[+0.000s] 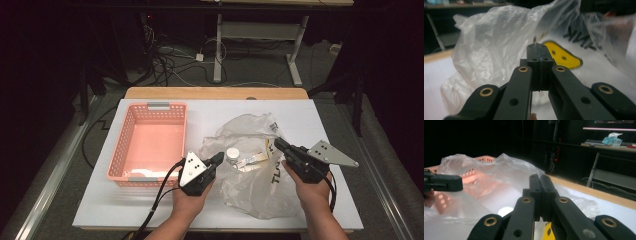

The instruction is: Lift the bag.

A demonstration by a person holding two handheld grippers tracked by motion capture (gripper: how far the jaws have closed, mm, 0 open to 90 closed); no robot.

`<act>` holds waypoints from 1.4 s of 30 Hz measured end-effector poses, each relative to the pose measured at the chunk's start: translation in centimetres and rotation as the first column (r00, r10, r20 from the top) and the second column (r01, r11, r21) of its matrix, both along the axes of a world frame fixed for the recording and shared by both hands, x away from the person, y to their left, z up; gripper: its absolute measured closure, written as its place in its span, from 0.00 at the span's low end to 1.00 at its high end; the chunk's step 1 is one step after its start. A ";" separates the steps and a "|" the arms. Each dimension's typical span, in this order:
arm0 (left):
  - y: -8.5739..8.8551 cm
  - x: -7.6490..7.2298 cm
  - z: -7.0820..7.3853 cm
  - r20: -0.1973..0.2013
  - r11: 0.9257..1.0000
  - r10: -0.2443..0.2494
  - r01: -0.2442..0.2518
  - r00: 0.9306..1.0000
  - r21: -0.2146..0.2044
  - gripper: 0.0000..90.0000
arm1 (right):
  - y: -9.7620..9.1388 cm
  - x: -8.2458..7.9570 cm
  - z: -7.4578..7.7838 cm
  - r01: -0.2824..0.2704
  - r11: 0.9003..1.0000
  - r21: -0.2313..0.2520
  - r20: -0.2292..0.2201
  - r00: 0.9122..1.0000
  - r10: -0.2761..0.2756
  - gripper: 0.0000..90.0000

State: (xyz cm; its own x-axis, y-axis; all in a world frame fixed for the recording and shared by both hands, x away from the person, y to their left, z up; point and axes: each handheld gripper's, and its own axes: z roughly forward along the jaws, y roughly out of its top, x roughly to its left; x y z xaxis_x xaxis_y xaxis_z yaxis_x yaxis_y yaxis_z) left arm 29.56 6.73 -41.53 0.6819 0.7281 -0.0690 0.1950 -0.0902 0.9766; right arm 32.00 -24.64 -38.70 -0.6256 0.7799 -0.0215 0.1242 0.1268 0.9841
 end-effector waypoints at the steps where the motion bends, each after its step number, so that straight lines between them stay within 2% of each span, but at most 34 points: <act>1: 0.0 0.2 0.7 0.011 1.000 0.006 -0.006 1.000 -0.013 0.98 | 0.2 0.2 0.2 0.000 1.000 0.013 -0.002 1.000 0.000 1.00; 6: -0.3 1.2 3.6 0.097 1.000 0.027 -0.026 0.995 -0.010 0.98 | 1.1 1.2 1.6 0.001 0.999 0.034 0.031 1.000 -0.002 1.00; 8: -0.4 1.7 4.5 0.109 0.999 0.033 -0.030 0.993 -0.026 0.98 | 1.3 1.6 2.2 -0.001 0.999 0.051 0.046 0.999 -0.001 1.00; 14: -0.8 3.7 7.0 0.163 0.999 0.046 -0.041 0.986 -0.035 0.98 | 1.8 2.5 4.0 -0.009 0.996 0.086 0.092 0.996 0.001 1.00; 17: -1.3 5.0 8.8 0.180 0.998 0.047 -0.040 0.982 -0.041 0.98 | 2.0 3.0 5.1 0.000 0.994 0.105 0.111 0.994 -0.011 1.00; 18: -1.5 5.3 9.4 0.180 0.998 0.045 -0.038 0.983 -0.044 0.98 | 2.0 3.3 5.5 0.001 0.994 0.106 0.120 0.993 -0.014 1.00; 24: -2.8 7.2 13.7 0.243 0.999 0.042 -0.037 0.969 -0.027 0.98 | 1.1 4.7 8.7 0.043 0.990 0.131 0.150 0.987 -0.063 1.00; 29: -3.0 8.3 16.9 0.281 0.998 0.048 -0.035 0.959 -0.054 0.98 | -0.7 5.4 11.7 0.098 0.982 0.160 0.183 0.975 -0.127 1.00; 32: -3.0 8.6 16.8 0.269 0.999 0.046 -0.037 0.962 -0.039 0.98 | -1.6 5.5 12.7 0.125 0.979 0.161 0.200 0.967 -0.156 1.00; 34: -3.0 8.9 15.7 0.237 0.999 0.036 -0.035 0.971 -0.012 0.98 | -1.8 5.5 12.4 0.132 0.981 0.142 0.200 0.967 -0.159 1.00; 37: -2.6 9.0 13.5 0.184 0.999 0.034 -0.039 0.982 0.025 0.98 | -1.8 5.7 10.8 0.130 0.985 0.110 0.170 0.974 -0.148 1.00; 39: -2.0 8.8 12.3 0.149 0.999 0.032 -0.037 0.988 0.026 0.97 | -1.9 5.7 9.6 0.132 0.986 0.098 0.147 0.978 -0.145 1.00; 42: -0.8 7.8 11.2 0.112 0.999 0.038 -0.041 0.993 0.029 0.83 | -2.3 5.4 8.2 0.135 0.986 0.097 0.119 0.982 -0.146 1.00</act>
